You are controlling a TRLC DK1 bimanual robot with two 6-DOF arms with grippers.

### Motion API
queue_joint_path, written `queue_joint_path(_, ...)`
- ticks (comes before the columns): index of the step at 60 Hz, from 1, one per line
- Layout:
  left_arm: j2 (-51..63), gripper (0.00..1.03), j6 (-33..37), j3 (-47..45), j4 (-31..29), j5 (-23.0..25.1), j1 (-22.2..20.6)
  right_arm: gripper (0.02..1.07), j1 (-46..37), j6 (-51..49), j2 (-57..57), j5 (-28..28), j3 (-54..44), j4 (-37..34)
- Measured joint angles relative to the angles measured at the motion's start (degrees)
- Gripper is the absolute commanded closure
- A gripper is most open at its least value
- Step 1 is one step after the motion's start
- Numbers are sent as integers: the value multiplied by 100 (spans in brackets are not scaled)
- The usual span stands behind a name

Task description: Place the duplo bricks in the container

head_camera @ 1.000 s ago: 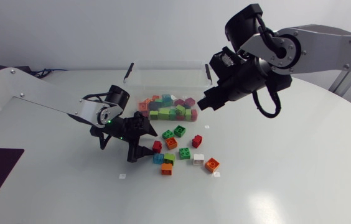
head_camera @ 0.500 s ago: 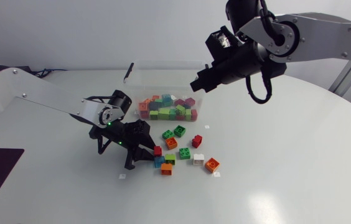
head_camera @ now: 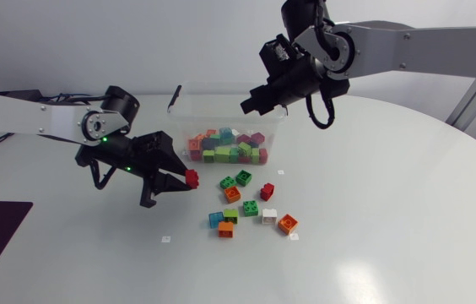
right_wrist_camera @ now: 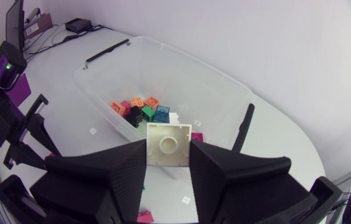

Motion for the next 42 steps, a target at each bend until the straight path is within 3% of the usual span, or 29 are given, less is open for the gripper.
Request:
queue_joint_path(18, -861, 62, -398, 2, -90, 179, 199, 74, 0, 0, 645, 4, 715, 131)
queue_joint_path(26, -975, 62, -656, 122, -103, 184, 251, 59, 0, 0, 1075, 50, 1097, 138)
queue_joint_path(35, -1003, 62, -994, 424, -96, 184, 306, 29, 0, -2, 1541, 138, 1611, -35)
queue_joint_path(42, -1019, 61, -1423, 592, 264, 205, 330, 20, -2, -24, 1641, 175, 1729, -81)
